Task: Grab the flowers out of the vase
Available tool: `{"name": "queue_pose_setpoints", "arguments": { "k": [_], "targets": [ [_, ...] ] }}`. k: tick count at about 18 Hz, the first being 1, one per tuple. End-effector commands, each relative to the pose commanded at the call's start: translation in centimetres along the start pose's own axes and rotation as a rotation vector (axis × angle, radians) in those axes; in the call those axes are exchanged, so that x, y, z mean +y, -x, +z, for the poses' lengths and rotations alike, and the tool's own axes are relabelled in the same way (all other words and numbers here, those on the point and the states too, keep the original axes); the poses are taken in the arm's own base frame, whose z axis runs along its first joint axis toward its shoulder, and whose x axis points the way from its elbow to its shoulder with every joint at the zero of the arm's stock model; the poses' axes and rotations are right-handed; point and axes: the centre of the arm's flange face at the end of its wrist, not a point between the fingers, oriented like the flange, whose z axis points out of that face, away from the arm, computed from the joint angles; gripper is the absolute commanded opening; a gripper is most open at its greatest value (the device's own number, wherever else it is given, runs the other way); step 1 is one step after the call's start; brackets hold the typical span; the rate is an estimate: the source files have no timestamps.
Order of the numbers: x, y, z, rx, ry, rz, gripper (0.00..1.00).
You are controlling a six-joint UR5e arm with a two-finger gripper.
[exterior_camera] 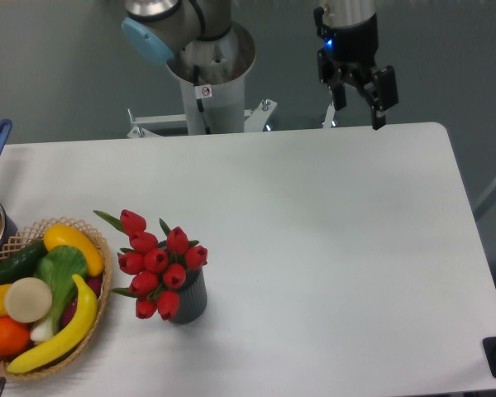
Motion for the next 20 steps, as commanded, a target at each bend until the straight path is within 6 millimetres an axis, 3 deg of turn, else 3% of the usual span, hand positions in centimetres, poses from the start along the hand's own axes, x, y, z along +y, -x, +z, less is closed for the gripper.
{"name": "queue_pose_setpoints", "arguments": {
  "k": [8, 18, 20],
  "targets": [
    [-0.3, -0.4, 0.2, 0.009, -0.004, -0.004, 1.00],
    [-2.1, -0.5, 1.9, -0.003, -0.133, -0.352, 1.00],
    [-3.6, -0.2, 3.1, 0.022, -0.204, -0.371, 1.00]
  ]
}}
